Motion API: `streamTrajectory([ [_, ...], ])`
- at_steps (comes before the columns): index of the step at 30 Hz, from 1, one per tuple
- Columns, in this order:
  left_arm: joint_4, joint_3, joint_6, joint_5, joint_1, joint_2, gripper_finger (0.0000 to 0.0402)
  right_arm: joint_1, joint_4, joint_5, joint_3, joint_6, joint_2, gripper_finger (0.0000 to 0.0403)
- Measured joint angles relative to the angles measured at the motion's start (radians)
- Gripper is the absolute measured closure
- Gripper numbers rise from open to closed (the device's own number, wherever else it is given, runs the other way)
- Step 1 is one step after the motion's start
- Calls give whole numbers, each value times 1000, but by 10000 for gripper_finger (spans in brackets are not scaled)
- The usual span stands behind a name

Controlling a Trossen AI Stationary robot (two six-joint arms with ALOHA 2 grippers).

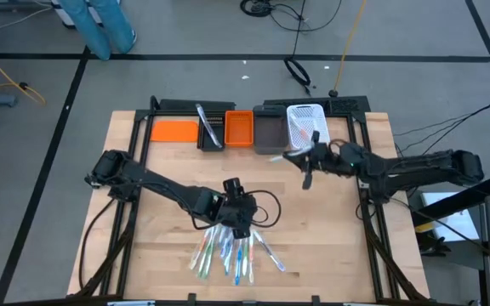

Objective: Pick & Place Toothbrushes
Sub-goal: Put the green toothbrush into the black bin

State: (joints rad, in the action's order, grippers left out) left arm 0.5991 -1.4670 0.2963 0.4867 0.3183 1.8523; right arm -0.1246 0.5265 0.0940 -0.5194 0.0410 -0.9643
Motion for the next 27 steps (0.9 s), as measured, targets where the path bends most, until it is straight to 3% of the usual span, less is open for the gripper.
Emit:
streamTrajectory([
  [11, -18, 0, -7, 8, -7, 0, 128, -309, -3, -251, -19, 108, -118, 388],
  [27, -28, 0, -23, 10, -38, 0, 128, -542, -9, -470, -228, 139, -460, 388],
])
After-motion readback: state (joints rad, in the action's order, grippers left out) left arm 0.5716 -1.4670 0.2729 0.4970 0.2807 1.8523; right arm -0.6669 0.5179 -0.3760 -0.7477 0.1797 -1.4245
